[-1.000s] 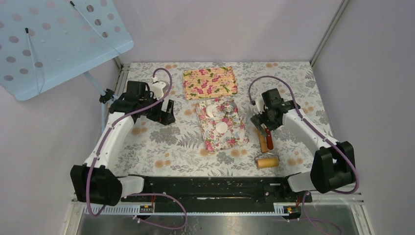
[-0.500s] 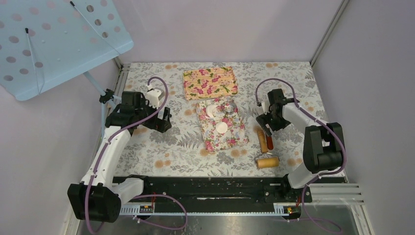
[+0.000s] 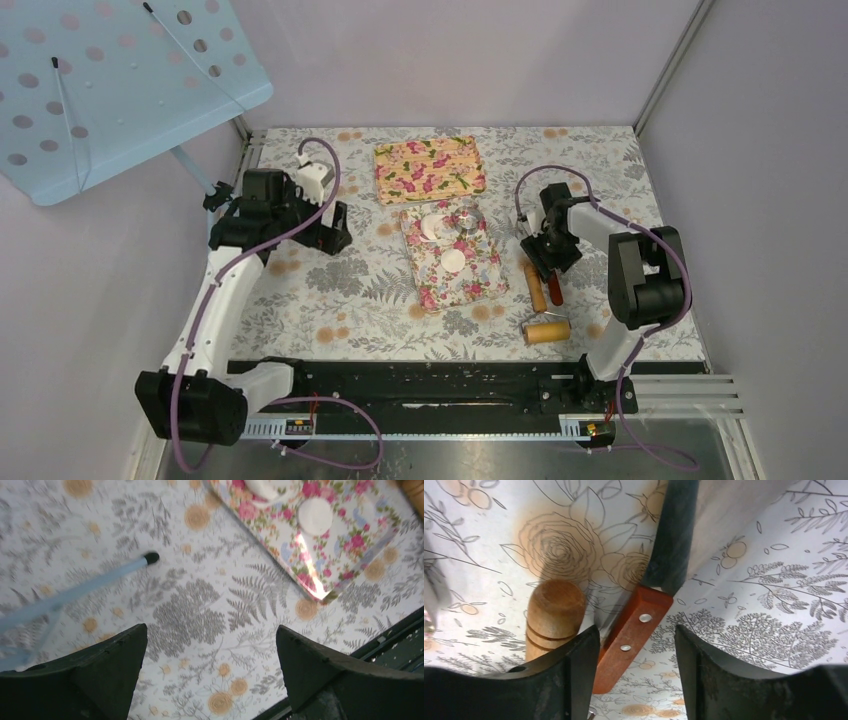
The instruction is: Roll out the dumpling wrappers from the dough
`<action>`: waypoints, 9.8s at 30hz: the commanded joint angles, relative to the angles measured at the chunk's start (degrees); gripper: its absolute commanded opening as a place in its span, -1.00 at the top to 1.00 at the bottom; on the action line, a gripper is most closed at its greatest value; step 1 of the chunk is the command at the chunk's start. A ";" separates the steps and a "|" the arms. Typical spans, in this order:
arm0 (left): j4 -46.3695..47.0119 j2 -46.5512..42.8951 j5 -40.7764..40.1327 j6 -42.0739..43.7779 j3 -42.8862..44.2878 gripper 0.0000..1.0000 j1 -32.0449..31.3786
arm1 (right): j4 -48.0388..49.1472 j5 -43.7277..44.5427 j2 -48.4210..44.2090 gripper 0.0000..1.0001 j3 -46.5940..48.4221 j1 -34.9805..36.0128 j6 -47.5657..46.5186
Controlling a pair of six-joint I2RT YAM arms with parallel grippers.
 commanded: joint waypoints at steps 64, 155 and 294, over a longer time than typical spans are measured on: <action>33.27 40.92 31.16 -45.25 22.51 -0.31 -19.18 | 2.66 6.81 -18.87 1.00 13.76 31.36 -5.97; 81.33 29.69 19.94 -67.40 -3.27 1.00 -15.62 | 105.75 -43.81 -11.28 -0.24 -7.03 6.03 93.92; 75.72 29.62 12.21 -69.81 -8.67 1.00 -16.19 | 107.92 -37.98 -9.54 -0.11 -10.28 4.32 93.41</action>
